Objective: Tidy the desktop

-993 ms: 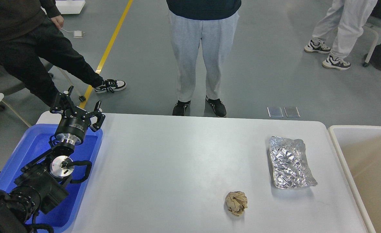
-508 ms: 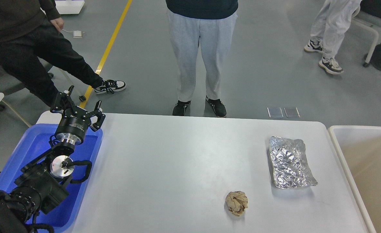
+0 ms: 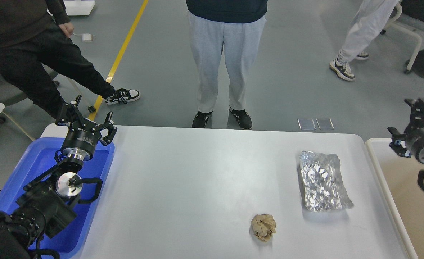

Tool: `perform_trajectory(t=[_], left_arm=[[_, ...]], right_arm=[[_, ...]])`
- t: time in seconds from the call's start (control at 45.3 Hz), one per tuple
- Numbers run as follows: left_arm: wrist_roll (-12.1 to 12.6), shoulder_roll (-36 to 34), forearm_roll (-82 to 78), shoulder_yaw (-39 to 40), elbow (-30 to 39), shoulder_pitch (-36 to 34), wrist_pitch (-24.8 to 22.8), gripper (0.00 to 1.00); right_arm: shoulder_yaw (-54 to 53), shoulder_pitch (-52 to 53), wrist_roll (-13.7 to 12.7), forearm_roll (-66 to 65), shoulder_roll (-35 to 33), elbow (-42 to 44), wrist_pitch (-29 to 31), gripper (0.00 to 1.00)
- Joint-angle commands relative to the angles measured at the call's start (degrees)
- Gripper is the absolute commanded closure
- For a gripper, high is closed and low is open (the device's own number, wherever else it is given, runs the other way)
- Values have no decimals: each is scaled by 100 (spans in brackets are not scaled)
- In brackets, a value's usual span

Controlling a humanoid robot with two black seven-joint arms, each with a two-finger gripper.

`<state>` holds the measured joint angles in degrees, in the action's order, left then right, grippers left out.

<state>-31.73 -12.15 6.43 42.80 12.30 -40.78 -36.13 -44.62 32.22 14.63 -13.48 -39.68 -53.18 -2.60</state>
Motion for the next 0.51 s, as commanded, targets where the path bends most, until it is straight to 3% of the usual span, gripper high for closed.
perform_trajectory(t=[0.0,0.199,0.486], left_arm=[[0,2,-1,0,1,0,-8,0],[0,2,-1,0,1,0,-8,0],[0,-7,-1,0,1,8,-8,0]], right_arm=[[-1338,-822,198,-813,442,-1608,-452,0],[-1382,-1086,207,-954,1234,-1512,-962,0],[-1031,-911,207,-981,1322,-1152,-918,0]])
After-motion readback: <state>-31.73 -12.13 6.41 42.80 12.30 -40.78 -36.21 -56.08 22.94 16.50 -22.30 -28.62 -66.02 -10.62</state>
